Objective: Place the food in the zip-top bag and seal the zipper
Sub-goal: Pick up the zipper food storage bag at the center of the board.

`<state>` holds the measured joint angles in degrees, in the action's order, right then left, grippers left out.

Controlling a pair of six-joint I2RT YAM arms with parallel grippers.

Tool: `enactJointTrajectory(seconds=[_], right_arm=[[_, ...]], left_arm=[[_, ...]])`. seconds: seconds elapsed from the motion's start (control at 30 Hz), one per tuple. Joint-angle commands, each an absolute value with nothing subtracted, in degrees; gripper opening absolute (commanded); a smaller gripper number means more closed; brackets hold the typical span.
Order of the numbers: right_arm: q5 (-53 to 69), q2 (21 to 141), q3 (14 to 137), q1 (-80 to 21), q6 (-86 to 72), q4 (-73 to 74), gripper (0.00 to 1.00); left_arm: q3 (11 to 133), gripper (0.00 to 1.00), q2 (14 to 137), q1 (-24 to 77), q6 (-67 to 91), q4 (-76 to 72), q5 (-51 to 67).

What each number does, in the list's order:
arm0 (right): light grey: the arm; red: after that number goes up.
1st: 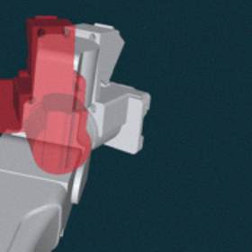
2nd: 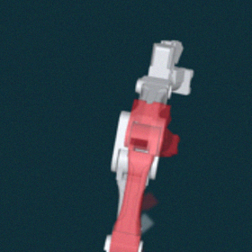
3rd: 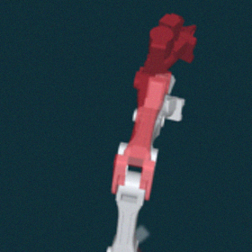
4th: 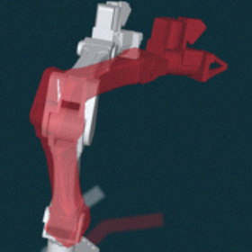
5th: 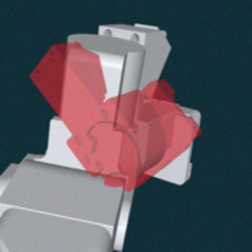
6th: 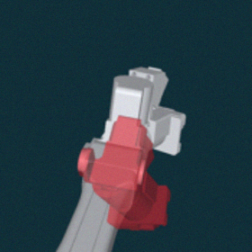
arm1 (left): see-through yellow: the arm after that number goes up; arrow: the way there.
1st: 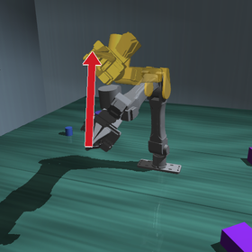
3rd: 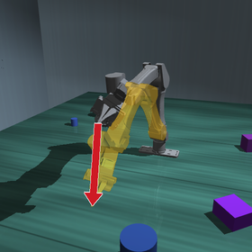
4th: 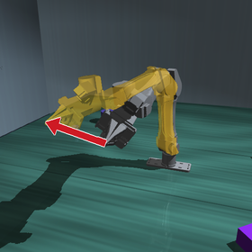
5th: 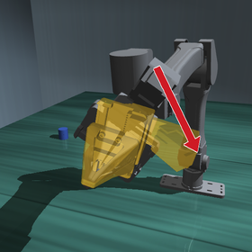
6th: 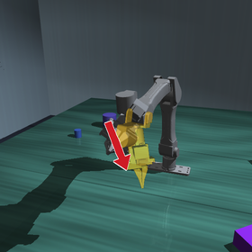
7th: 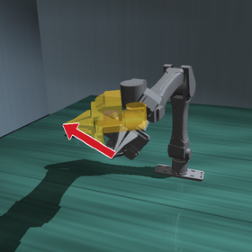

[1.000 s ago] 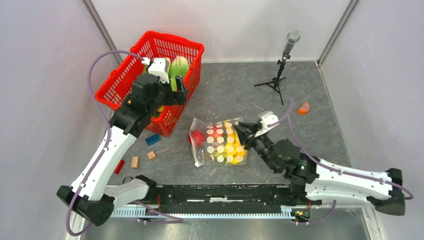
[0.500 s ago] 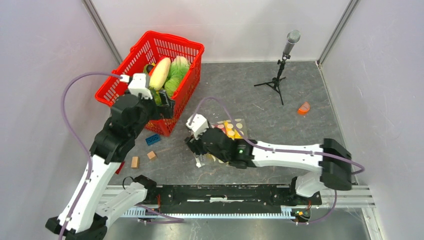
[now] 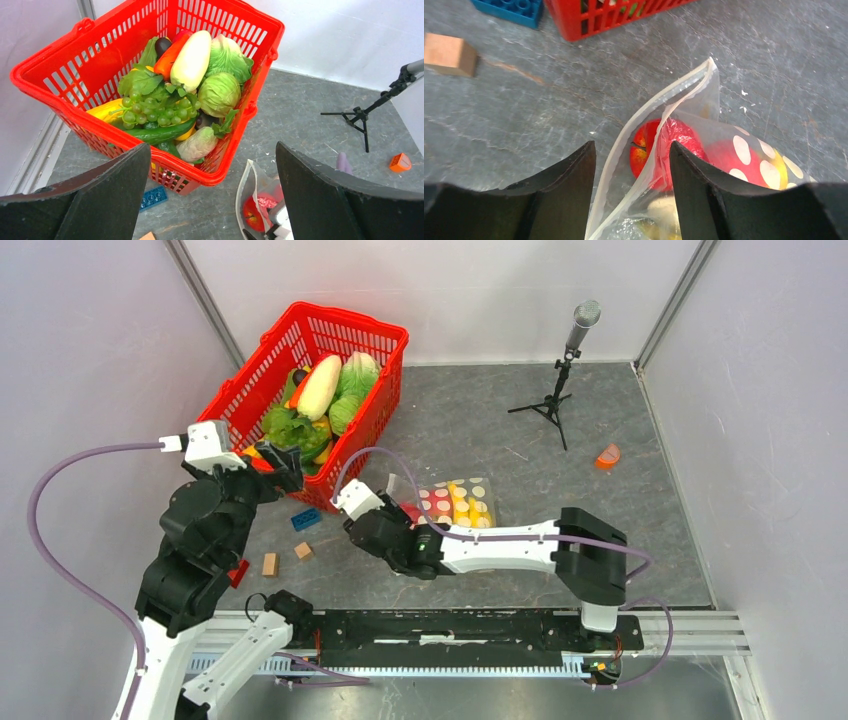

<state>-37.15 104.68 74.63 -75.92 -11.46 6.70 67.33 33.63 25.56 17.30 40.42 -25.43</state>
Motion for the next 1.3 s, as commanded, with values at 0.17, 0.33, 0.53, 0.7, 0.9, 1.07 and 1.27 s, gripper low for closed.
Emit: enactJointTrajectory(seconds=[0.17,0.33,0.53,0.7,0.9,1.07,1.27], right_arm=[[-52.0,111.4,79.0,-76.0,-13.5,7.6,0.53],[-56.2,112.0,79.0,-76.0,-13.8,7.9,0.30],[-55.5,104.3,74.8,-76.0,-16.3,6.8,0.00],[-51.6,90.3,64.1,-74.8,-16.9,-0.8,0.00],[-42.4,67.4,43.3,-68.8,-22.9,-13.2,0.00],[-44.1,45.7,27.9,-64.1,-25.8,-17.1,0.00],[-46.8,30.3,23.0,-58.8,-32.2,-5.2,0.00]], left_arm=[[68.2,1.00,33.0,25.3,17.5,41.3,-27.6],[68.6,1.00,32.5,25.3,17.1,41.6,-27.2],[68.5,1.00,32.9,25.3,16.6,41.6,-25.3],[68.7,1.00,34.9,25.3,15.7,41.7,-22.3],[68.7,1.00,38.3,25.3,15.3,41.3,-18.3],[68.8,1.00,40.9,25.3,14.4,40.4,-14.6],[69.9,1.00,45.6,25.4,12.7,39.5,-11.2]])
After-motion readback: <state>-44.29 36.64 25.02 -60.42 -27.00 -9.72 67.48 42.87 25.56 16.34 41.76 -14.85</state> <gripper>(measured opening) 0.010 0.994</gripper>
